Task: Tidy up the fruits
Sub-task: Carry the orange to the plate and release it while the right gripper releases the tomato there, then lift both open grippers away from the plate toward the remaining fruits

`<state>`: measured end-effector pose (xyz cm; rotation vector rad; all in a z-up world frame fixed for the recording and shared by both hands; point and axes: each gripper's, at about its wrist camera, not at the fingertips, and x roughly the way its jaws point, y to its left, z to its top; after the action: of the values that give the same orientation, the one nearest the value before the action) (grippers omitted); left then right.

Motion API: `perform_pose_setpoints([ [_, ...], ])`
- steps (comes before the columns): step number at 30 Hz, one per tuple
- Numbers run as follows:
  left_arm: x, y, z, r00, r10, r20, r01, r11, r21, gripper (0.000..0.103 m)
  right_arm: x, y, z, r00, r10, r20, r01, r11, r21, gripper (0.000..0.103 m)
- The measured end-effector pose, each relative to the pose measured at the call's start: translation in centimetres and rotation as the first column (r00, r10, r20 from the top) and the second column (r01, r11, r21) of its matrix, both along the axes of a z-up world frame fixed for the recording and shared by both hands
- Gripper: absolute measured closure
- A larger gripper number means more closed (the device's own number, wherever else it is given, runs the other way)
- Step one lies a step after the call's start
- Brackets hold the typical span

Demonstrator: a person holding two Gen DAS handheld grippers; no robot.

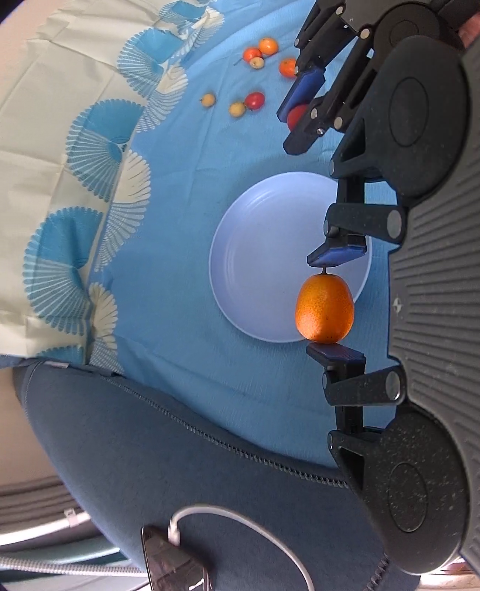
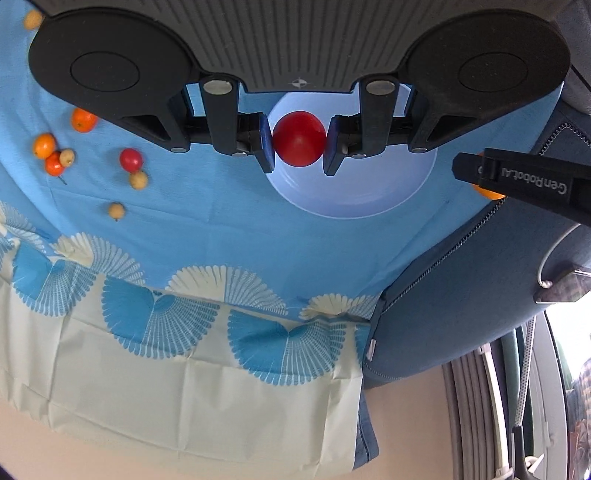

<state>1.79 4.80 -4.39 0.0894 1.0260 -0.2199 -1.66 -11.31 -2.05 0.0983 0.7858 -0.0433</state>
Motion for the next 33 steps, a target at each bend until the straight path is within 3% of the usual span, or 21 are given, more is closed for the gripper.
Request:
perform_pose_setpoints([
  [13, 5.0, -2.6, -5.4, 0.997, -0.051, -0.050, 0.054, 0.996, 0.064, 0.053, 4.3, -0.3, -4.8, 0.995, 0.019, -0.100, -0.016, 0.999, 0.029, 0.073],
  [16, 5.2, -2.8, -5.0, 0.997, -0.077, -0.006, 0.078, 0.992, 0.098, 0.029, 5.4, -0.8, -5.3, 0.993, 0.015, -0.121, -0.007, 0.998, 0.067, 0.071],
  [17, 5.0, -2.6, -4.5, 0.997, -0.073, 0.031, 0.070, 0.992, 0.109, 0.015, 5.6, -1.1, -5.3, 0.992, -0.002, -0.125, 0.011, 0.997, 0.074, 0.071],
  [18, 4.7, -2.2, -4.0, 0.996, -0.064, 0.064, 0.057, 0.992, 0.110, 0.007, 5.6, -1.6, -5.2, 0.992, -0.014, -0.124, 0.025, 0.996, 0.085, 0.067],
  [20, 4.3, -1.2, -2.7, 0.995, -0.041, 0.086, 0.034, 0.996, 0.081, 0.000, 5.3, -2.7, -4.5, 0.992, -0.049, -0.113, 0.062, 0.991, 0.118, 0.048],
  [22, 3.5, -0.1, -1.6, 0.996, -0.011, 0.084, 0.007, 0.999, 0.054, 0.000, 4.5, -3.7, -3.3, 0.993, -0.075, -0.088, 0.086, 0.987, 0.136, 0.025],
  [30, -2.7, 2.3, 1.3, 0.997, 0.041, 0.064, -0.046, 0.996, 0.073, 0.000, -2.7, -3.2, 2.6, 0.999, -0.047, 0.000, 0.047, 0.996, 0.072, 0.001],
  [33, -4.8, 2.7, 2.1, 0.998, 0.026, 0.060, -0.031, 0.996, 0.088, 0.000, -5.4, -2.0, 4.0, 0.998, -0.057, 0.015, 0.057, 0.998, 0.023, 0.001],
])
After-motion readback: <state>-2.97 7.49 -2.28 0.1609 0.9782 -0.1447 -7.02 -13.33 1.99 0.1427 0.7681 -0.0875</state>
